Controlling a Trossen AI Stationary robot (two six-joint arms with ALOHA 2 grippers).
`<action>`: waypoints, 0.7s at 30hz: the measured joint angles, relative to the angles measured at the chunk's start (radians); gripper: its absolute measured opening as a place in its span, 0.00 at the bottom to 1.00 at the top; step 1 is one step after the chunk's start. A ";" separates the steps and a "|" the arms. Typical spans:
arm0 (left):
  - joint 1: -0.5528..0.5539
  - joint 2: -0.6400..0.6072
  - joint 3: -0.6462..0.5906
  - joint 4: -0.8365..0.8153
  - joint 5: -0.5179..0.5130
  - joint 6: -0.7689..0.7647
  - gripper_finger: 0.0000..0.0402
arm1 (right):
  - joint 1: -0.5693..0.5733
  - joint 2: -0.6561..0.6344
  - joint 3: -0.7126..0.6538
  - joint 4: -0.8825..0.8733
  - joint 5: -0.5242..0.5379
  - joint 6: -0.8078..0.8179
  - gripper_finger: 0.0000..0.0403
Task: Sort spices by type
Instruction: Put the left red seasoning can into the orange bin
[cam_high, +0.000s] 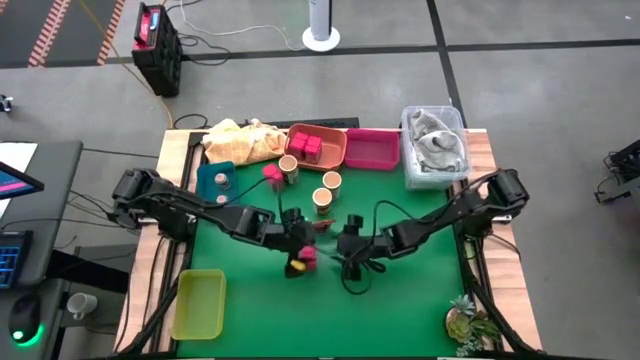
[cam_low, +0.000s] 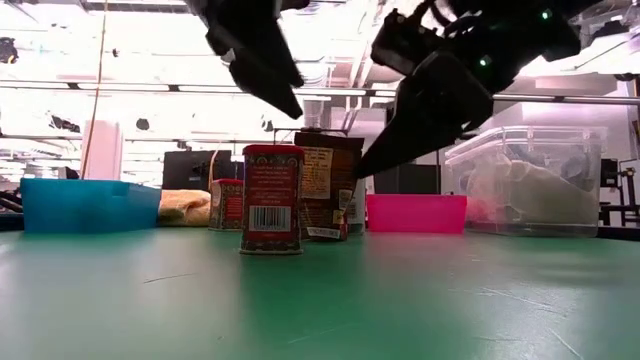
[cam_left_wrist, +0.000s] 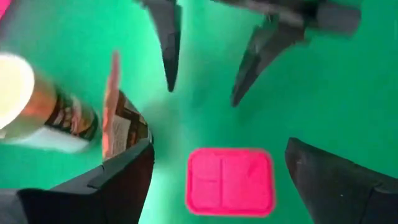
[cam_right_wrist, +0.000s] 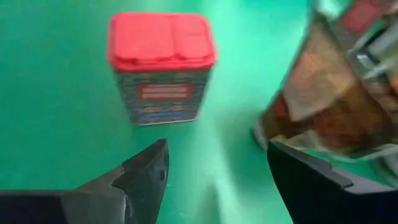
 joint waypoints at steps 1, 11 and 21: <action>0.003 0.000 0.010 -0.015 0.002 -0.067 0.85 | 0.006 -0.006 0.000 -0.008 0.015 -0.001 0.75; 0.005 0.000 0.013 -0.124 0.087 -0.390 0.84 | 0.042 0.163 0.004 0.201 -0.125 -0.012 0.75; -0.028 0.000 0.012 -0.171 0.085 -0.494 0.84 | 0.030 0.288 0.127 0.231 -0.124 -0.087 0.75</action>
